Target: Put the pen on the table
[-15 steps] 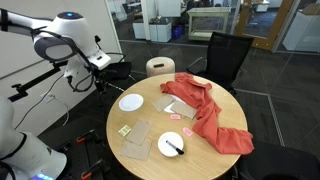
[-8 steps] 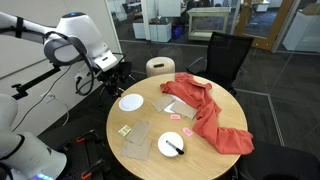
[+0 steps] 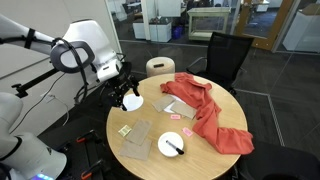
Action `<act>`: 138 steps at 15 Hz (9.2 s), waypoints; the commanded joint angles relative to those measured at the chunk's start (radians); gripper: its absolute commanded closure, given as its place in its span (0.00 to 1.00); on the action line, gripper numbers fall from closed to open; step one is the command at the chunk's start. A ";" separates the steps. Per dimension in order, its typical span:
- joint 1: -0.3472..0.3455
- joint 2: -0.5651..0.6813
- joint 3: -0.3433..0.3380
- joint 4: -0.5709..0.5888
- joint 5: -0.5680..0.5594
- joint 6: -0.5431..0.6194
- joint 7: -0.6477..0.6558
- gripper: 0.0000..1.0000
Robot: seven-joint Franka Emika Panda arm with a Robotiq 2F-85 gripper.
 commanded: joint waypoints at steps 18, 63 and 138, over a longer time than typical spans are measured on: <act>-0.063 0.156 -0.053 0.068 -0.394 -0.009 0.732 0.00; 0.216 0.896 -0.421 0.536 -0.575 0.126 0.962 0.37; 0.405 0.818 -0.058 0.212 -0.326 0.376 0.053 0.82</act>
